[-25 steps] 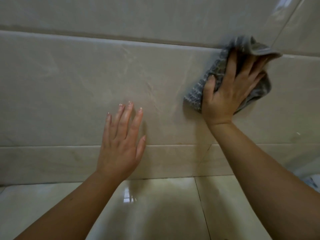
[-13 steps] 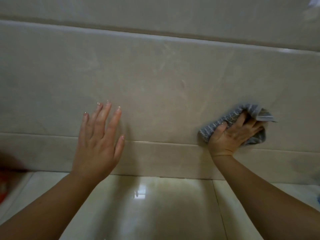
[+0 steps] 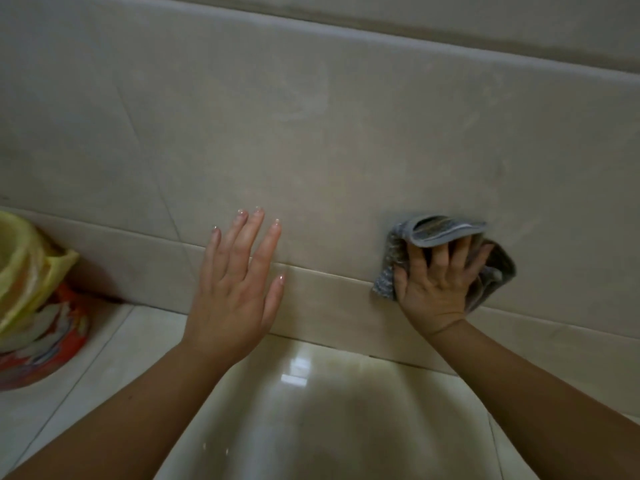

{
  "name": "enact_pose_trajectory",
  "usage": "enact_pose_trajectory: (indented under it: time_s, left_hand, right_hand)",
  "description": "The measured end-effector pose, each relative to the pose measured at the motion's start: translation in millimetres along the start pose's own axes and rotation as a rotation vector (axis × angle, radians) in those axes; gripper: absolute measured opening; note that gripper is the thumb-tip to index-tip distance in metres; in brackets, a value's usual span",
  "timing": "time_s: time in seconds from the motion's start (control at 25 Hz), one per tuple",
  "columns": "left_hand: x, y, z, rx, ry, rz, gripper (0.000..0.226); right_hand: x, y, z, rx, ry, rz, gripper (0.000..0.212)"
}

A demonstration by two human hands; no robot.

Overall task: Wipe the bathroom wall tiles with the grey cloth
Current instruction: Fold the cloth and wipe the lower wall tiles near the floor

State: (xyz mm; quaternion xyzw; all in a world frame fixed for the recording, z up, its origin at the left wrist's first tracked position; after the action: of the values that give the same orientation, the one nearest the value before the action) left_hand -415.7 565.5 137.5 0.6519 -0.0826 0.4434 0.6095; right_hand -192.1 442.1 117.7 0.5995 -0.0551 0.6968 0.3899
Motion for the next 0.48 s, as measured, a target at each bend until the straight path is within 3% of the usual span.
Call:
enact_pose_trajectory:
  time_s: [0.32,0.48]
  left_hand:
    - [-13.4,5.5,-18.5,0.030,-0.013,-0.042,0.065]
    - [4.1,6.0,6.5,0.018,-0.049,-0.050,0.065]
  right_hand:
    - [41.9,-15.4,-157.6,0.124,0.367,-0.116,0.057]
    - [18.1,-17.9,-123.1,0.051,0.586,-0.163,0.061]
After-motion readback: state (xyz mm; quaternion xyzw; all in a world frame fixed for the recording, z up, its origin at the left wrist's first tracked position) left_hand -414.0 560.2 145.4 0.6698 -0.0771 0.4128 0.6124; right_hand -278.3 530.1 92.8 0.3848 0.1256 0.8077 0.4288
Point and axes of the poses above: each hand's wrist, its own x-axis towards the middle knuckle, its own y-axis out of the back of the hand, z = x × y, the point moved 8 cm from there along x, towards the middle knuckle, and after that the axes turned 5 degrees about -x, right-handed, at the moved point
